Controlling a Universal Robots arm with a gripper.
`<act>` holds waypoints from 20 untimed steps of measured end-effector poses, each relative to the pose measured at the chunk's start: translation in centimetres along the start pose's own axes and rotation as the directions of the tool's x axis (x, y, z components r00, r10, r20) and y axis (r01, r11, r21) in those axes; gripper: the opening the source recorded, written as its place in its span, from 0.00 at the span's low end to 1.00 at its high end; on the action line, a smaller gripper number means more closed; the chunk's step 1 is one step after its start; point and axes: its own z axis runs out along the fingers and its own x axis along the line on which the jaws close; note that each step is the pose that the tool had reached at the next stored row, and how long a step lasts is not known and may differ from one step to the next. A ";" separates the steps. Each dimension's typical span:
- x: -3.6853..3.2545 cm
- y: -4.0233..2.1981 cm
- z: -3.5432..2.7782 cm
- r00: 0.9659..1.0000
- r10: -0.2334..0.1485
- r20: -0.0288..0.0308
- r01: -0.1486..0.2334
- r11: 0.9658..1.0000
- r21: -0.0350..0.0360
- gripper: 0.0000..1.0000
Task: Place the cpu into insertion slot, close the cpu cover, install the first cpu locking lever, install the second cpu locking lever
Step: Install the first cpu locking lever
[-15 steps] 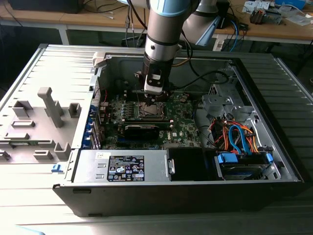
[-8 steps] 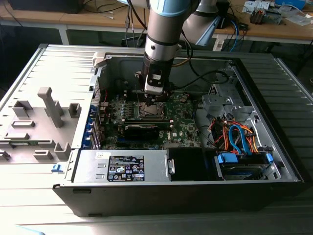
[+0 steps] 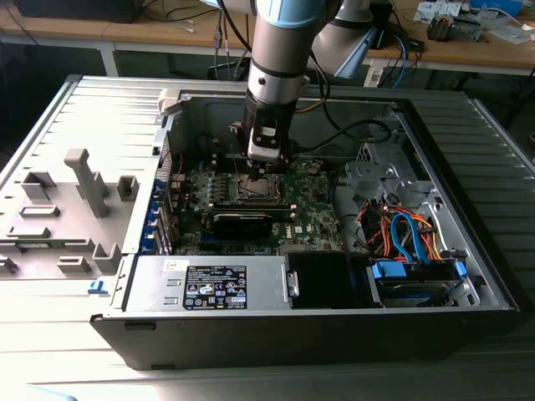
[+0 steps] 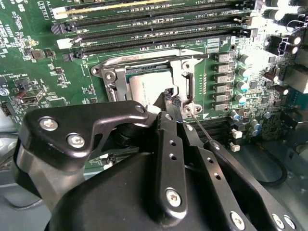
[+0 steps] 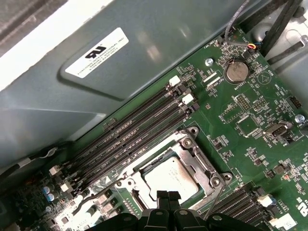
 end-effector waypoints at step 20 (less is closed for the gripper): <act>0.00 0.00 0.00 1.000 -0.021 0.001 0.021 1.000 0.002 0.11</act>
